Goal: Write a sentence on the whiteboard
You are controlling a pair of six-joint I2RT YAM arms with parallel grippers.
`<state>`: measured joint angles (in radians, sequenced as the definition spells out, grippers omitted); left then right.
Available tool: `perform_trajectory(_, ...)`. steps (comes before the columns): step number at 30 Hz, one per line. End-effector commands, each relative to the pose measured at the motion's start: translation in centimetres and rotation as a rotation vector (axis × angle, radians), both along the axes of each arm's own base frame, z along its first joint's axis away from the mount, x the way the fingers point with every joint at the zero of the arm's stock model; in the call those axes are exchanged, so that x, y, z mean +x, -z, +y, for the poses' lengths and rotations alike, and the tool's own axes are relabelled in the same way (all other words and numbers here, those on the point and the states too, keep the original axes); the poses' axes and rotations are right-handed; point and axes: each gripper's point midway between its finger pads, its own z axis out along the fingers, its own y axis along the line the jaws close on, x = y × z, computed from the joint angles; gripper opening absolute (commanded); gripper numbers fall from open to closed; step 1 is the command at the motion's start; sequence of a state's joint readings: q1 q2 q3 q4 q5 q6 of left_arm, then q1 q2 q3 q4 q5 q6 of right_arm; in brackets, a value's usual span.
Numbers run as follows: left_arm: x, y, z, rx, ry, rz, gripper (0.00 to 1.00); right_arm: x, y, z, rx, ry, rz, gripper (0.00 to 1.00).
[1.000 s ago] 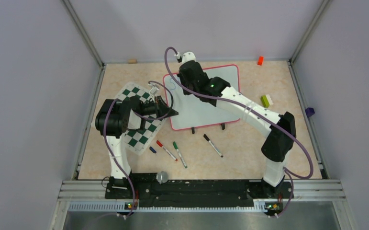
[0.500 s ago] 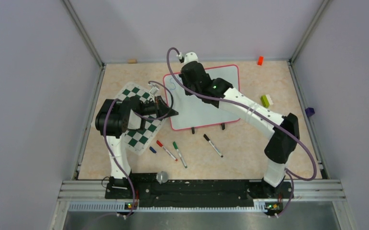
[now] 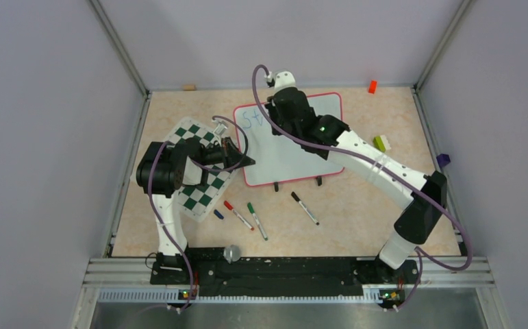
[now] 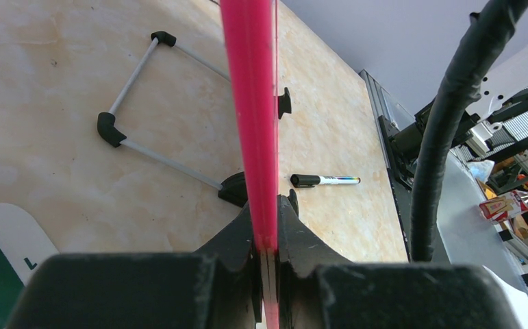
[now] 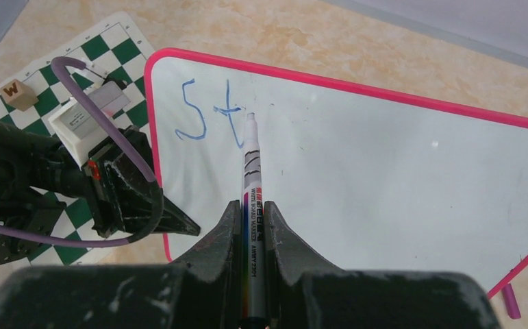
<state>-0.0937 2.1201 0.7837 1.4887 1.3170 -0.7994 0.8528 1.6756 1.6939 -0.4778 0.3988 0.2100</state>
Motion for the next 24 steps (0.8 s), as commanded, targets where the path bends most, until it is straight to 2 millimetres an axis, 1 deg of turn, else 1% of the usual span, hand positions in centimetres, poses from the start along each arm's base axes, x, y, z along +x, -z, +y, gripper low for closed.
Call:
perform_trajectory(1,0.8,-1.4,0.3,-0.001,-0.021,-0.223,0.07,-0.7,-1.5,-1.0,0.054,0.016,-0.023,0.00)
perform_trajectory(10,0.8,-1.4,0.3,-0.001,-0.020,-0.221,0.07,-1.6,-0.2,-1.7,0.067,0.022,0.003,0.00)
perform_trajectory(24,0.8,-1.3,0.3,-0.001,-0.022,-0.219,0.08,-1.6,0.0,-2.0,0.067,0.037,0.002,0.00)
